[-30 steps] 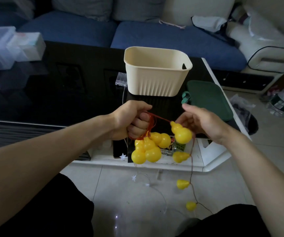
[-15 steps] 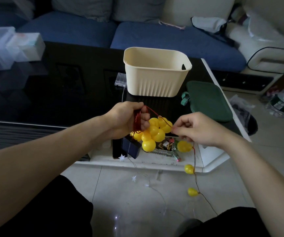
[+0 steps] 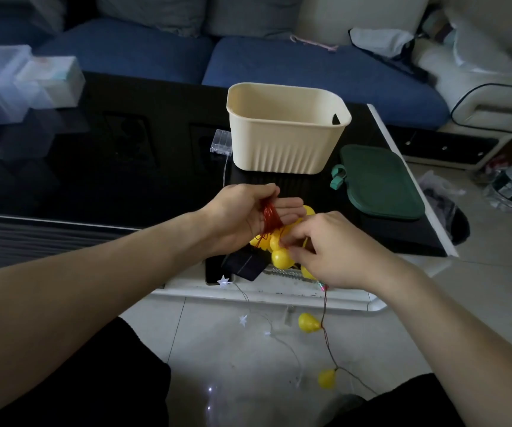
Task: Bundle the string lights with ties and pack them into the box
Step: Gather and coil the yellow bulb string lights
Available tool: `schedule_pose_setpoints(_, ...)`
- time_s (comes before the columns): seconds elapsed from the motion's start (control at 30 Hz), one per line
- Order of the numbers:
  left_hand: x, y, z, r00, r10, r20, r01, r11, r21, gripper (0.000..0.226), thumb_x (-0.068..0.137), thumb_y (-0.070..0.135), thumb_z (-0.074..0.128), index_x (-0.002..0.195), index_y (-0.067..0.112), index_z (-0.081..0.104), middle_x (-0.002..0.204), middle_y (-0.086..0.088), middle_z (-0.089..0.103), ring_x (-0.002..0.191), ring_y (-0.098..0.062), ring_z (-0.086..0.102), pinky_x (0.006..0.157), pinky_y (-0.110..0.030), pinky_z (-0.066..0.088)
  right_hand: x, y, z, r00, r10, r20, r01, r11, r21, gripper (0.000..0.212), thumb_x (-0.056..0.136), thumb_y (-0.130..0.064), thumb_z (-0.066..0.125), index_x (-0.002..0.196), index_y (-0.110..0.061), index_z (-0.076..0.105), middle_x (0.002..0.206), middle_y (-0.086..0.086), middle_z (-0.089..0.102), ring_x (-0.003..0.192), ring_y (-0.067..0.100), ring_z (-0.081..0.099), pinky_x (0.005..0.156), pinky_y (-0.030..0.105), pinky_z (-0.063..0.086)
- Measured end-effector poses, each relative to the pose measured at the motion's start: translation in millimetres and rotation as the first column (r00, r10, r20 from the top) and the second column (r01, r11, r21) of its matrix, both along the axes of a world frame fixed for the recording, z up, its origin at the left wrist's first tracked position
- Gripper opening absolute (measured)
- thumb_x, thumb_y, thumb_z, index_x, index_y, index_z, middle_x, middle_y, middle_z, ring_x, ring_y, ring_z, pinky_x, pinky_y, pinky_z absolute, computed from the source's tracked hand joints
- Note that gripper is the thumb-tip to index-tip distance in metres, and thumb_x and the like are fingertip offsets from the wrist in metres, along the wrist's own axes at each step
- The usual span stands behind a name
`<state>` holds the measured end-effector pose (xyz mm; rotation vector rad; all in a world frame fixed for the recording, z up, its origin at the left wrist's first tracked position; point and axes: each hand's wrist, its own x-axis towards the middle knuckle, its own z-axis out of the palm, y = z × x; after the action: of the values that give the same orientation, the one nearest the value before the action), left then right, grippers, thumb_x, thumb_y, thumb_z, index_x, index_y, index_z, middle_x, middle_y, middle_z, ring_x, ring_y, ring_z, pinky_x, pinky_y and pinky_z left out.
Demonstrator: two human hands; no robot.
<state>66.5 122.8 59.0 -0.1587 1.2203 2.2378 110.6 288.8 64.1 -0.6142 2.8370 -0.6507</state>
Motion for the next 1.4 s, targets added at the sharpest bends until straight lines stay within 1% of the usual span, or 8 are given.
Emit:
schedule_pose_setpoints(0.13,0.7,1.7,-7.4,0.993,-0.087,-0.08,0.08,0.993,-0.088,0.017,0.102,0.007,0.043,0.09,0.001,0.054,0.096,-0.024,0.066,0.08,-0.027,0.07,0.073,-0.033,0.061,3.5,-6.0,5.5,0.996,-0.059,-0.068,0.051,0.993,-0.11,0.011,0.083,-0.014,0.077,0.089,-0.024,0.078,0.061,-0.023,0.063,0.065,-0.005,0.062,0.061,0.014,0.048)
schedule_pose_setpoints(0.33,17.7,8.3,-10.3,0.929,-0.327,-0.173,0.258,0.908,-0.331,0.027,0.098,0.01,0.041,0.086,-0.003,0.061,0.076,-0.016,0.058,0.069,-0.023,0.058,0.061,-0.027,0.054,0.9,-4.5,5.0,0.966,-0.128,-0.225,0.071,0.967,-0.243,0.042,0.074,-0.007,0.083,0.059,-0.032,0.053,0.063,-0.01,0.066,0.059,0.007,0.065,0.056,0.027,0.054)
schedule_pose_setpoints(0.5,22.0,11.9,-8.4,0.881,-0.448,-0.156,0.345,0.831,-0.437,0.037,0.106,0.037,0.035,0.099,0.008,0.056,0.069,-0.009,0.061,0.049,-0.017,0.052,0.047,-0.022,0.039,-3.1,1.7,3.3,0.958,-0.164,-0.235,0.094,0.954,-0.285,0.044,0.062,-0.019,0.093,0.054,-0.022,0.049,0.059,-0.005,0.063,0.068,0.008,0.067,0.059,0.033,0.054)
schedule_pose_setpoints(0.63,23.3,9.8,-7.0,0.809,-0.571,-0.137,0.425,0.731,-0.534,0.051,0.105,0.04,0.036,0.066,0.011,0.051,0.05,-0.002,0.043,0.043,-0.012,0.029,0.043,-0.023,0.023,-6.8,11.2,5.5,0.977,-0.15,-0.155,0.101,0.954,-0.282,0.048,0.058,-0.037,0.095,0.055,-0.017,0.051,0.051,-0.009,0.052,0.049,0.003,0.048,0.046,0.016,0.038)
schedule_pose_setpoints(0.8,21.4,4.8,-0.7,0.745,-0.656,-0.117,0.485,0.654,-0.581,0.04,0.103,0.025,0.041,0.066,0.012,0.053,0.059,-0.002,0.02,0.048,-0.014,0.014,0.042,-0.023,0.015,-15.7,24.2,1.0,0.993,-0.032,0.112,0.064,0.953,-0.297,0.053,0.057,-0.068,0.081,0.063,-0.021,0.058,0.059,-0.006,0.056,0.056,0.006,0.047,0.055,0.03,0.04)
schedule_pose_setpoints(1.07,15.2,-6.8,1.0,0.729,-0.67,-0.136,0.485,0.647,-0.588,0.037,0.099,0.023,0.05,0.064,0.014,0.043,0.054,0.0,0.017,0.048,-0.015,0.01,0.044,-0.026,0.012,-18.7,37.3,1.2,0.923,0.173,0.344,0.001,0.892,-0.452,0.031,0.077,-0.035,0.084,0.087,-0.008,0.072,0.086,0.021,0.071,0.075,0.018,0.062,0.069,0.031,0.049)
schedule_pose_setpoints(1.27,13.6,-8.8,0.8,0.755,-0.639,-0.15,0.457,0.675,-0.579,0.038,0.099,0.022,0.05,0.062,0.014,0.044,0.051,0.002,0.02,0.045,-0.013,0.014,0.044,-0.025,0.013,-17.9,34.3,-3.2,0.881,0.19,0.432,0.026,0.894,-0.446,0.023,0.081,-0.041,0.072,0.075,-0.02,0.066,0.071,-0.002,0.06,0.068,0.011,0.053,0.062,0.025,0.04)
schedule_pose_setpoints(1.4,9.8,-12.3,-1.9,0.793,-0.594,-0.136,0.437,0.71,-0.553,0.038,0.101,0.025,0.047,0.064,0.015,0.044,0.051,0.003,0.021,0.044,-0.012,0.015,0.044,-0.025,0.013,-18.0,38.2,-1.5,0.874,0.14,0.466,0.099,0.886,-0.453,0.034,0.081,-0.055,0.064,0.069,-0.024,0.066,0.07,-0.002,0.058,0.069,0.014,0.051,0.064,0.029,0.038)
